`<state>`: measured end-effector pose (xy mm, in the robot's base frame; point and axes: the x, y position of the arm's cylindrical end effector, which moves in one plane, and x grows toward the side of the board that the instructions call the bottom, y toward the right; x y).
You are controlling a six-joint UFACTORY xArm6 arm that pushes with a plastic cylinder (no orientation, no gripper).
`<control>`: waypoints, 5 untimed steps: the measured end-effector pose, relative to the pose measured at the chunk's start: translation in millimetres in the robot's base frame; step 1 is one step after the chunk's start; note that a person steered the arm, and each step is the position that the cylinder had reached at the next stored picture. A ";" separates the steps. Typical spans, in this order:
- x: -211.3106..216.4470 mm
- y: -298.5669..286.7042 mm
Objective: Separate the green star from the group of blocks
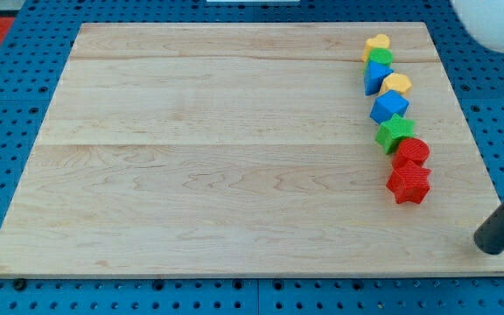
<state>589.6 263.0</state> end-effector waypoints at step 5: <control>-85.1 -47.9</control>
<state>504.5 215.1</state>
